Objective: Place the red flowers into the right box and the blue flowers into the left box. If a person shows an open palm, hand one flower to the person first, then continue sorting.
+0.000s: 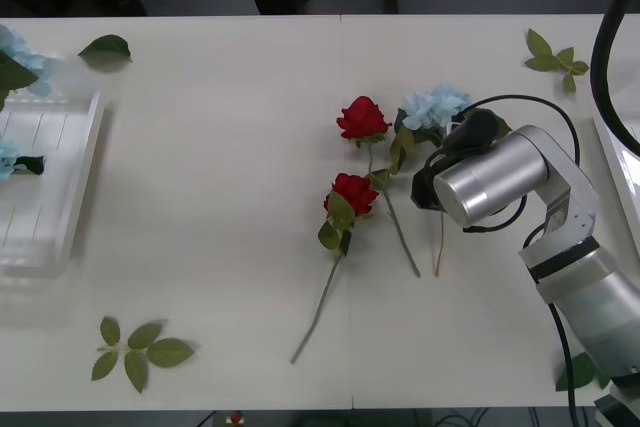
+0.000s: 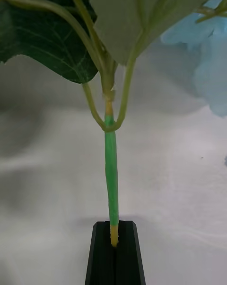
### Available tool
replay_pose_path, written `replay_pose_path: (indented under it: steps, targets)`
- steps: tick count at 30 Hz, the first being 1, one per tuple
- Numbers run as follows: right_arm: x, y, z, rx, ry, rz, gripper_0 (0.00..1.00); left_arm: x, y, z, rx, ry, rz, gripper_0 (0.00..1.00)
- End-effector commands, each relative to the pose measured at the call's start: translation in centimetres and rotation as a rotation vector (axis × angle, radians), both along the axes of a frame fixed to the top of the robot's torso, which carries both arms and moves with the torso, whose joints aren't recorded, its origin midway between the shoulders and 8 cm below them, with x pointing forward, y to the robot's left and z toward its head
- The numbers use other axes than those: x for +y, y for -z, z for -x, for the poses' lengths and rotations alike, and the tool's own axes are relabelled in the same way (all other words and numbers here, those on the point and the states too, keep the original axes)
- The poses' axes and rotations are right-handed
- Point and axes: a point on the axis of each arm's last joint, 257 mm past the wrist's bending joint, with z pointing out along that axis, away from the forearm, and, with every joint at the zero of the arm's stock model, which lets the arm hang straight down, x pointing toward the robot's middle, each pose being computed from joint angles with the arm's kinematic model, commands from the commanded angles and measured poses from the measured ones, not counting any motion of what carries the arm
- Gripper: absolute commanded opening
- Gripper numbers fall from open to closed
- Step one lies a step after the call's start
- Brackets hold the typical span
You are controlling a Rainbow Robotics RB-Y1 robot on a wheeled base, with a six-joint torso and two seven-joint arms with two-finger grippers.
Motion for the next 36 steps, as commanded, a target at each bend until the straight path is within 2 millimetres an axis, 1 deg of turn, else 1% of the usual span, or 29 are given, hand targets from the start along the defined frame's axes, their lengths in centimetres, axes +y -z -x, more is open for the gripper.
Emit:
replay_pose_path:
  steps: [1, 3, 6, 8, 9, 11, 13, 16, 17, 19, 20, 21, 24, 25, 26, 27, 28, 29, 31, 32, 33, 36]
  targets:
    - [-2.2, -5.1, -2.5, -0.107, -0.058, 0.066, 0.00, 4.8, -1.3, -0.8, -0.022, 0.031, -0.103, 0.00]
    - [-3.2, -6.1, -2.7, -0.119, -0.110, 0.109, 0.00, 6.6, -0.8, -1.0, -0.022, 0.024, -0.120, 0.00]
    - [-4.0, -7.8, -3.0, -0.133, -0.198, 0.136, 0.00, 8.8, 0.0, -1.3, -0.022, 0.006, -0.135, 0.00]
    - [-4.2, -9.1, -3.1, -0.140, -0.264, 0.142, 0.00, 10.0, 0.8, -1.5, -0.025, -0.008, -0.139, 0.00]
    - [-4.2, -9.5, -3.1, -0.144, -0.284, 0.143, 0.00, 10.3, 1.0, -1.7, -0.030, -0.009, -0.142, 0.00]
    - [-4.0, -11.3, -3.0, -0.162, -0.354, 0.133, 0.00, 11.7, 2.2, -2.1, -0.046, -0.021, -0.159, 0.00]
    - [-3.4, -12.7, -2.6, -0.181, -0.414, 0.109, 0.00, 13.0, 3.4, -2.6, -0.064, -0.032, -0.176, 0.00]
    - [-2.3, -14.4, -2.1, -0.212, -0.483, 0.072, 0.00, 14.1, 4.6, -3.1, -0.080, -0.029, -0.201, 0.00]
    - [-1.6, -15.4, -1.8, -0.233, -0.519, 0.045, 0.00, 14.6, 5.2, -3.2, -0.084, -0.027, -0.211, 0.00]
    - [-0.7, -16.7, -1.1, -0.255, -0.563, -0.001, 0.00, 15.1, 5.7, -3.4, -0.092, -0.026, -0.217, 0.00]
    - [-0.2, -17.8, -0.8, -0.275, -0.588, -0.035, 0.00, 15.3, 6.2, -3.3, -0.091, -0.030, -0.213, 0.00]
    - [0.1, -18.1, -0.5, -0.278, -0.601, -0.052, 0.00, 15.3, 6.4, -3.3, -0.091, -0.030, -0.210, 0.00]
    - [1.7, -20.8, 0.9, -0.325, -0.673, -0.176, 0.00, 15.1, 6.9, -3.2, -0.084, -0.025, -0.202, 0.00]
    - [2.2, -21.4, 1.2, -0.336, -0.689, -0.211, 0.00, 15.0, 7.0, -3.2, -0.084, -0.024, -0.200, 0.05]
    - [3.2, -22.9, 2.0, -0.363, -0.722, -0.293, 0.00, 14.8, 7.2, -3.2, -0.084, -0.020, -0.193, 0.34]
    - [3.7, -23.6, 2.5, -0.376, -0.740, -0.331, 0.00, 14.7, 7.2, -3.2, -0.084, -0.018, -0.190, 0.50]
    - [4.4, -24.5, 3.1, -0.389, -0.762, -0.383, 0.00, 14.5, 7.3, -3.2, -0.081, -0.012, -0.183, 0.64]
    - [4.8, -24.9, 3.4, -0.395, -0.777, -0.404, 0.00, 14.3, 7.5, -3.2, -0.077, -0.010, -0.176, 0.69]
    - [6.1, -26.5, 4.6, -0.417, -0.820, -0.486, 0.00, 13.7, 7.6, -2.8, -0.056, 0.001, -0.153, 0.82]
    - [6.4, -26.8, 4.9, -0.421, -0.830, -0.506, 0.00, 13.4, 7.6, -2.6, -0.048, 0.006, -0.144, 0.83]
    - [7.0, -27.6, 5.3, -0.437, -0.851, -0.541, 0.00, 12.9, 7.3, -2.4, -0.035, 0.017, -0.131, 0.87]
    - [8.4, -29.7, 6.6, -0.477, -0.904, -0.627, 0.00, 11.3, 6.7, -1.0, 0.020, 0.047, -0.080, 0.94]
